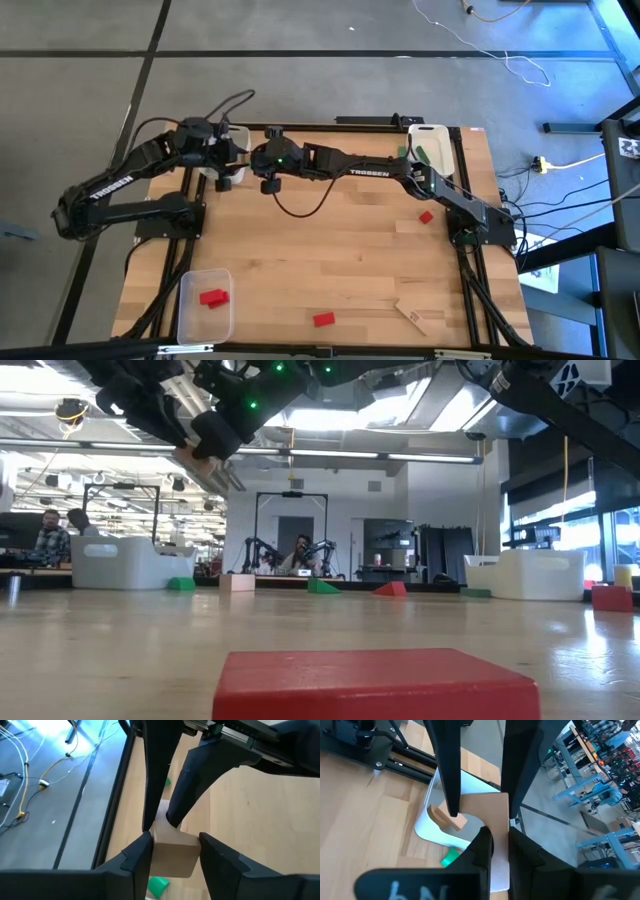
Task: Sort & place blocks by color
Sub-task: Put the brown block into the gray bin
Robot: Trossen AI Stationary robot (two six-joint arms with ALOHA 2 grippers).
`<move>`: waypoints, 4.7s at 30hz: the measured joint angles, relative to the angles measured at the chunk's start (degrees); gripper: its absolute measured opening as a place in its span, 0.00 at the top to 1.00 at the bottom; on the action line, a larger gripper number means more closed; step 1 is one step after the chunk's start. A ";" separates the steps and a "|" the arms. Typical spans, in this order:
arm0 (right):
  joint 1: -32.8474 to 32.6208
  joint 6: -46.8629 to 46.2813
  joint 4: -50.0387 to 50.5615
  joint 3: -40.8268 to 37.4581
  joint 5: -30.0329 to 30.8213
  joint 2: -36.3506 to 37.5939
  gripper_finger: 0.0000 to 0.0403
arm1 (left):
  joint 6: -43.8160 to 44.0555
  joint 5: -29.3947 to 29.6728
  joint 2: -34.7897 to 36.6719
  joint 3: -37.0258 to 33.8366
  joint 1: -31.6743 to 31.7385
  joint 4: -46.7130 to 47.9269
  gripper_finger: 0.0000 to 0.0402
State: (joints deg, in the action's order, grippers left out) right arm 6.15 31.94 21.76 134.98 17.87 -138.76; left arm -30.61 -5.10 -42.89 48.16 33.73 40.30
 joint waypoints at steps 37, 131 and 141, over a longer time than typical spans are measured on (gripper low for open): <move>-0.04 0.13 0.18 0.00 1.52 -0.04 0.84 | -1.03 8.10 -0.66 0.00 -4.62 0.69 0.68; 6.01 -19.89 37.92 0.04 -12.04 12.87 0.62 | 46.45 29.63 -21.34 -5.46 14.62 11.17 0.64; 6.01 -19.89 37.90 0.04 -12.09 12.85 0.62 | 42.47 25.91 -21.34 -5.46 14.62 10.97 0.66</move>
State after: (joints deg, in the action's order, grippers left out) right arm 12.16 12.05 59.66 135.02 5.78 -125.91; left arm 11.86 20.81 -64.23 42.70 48.36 51.27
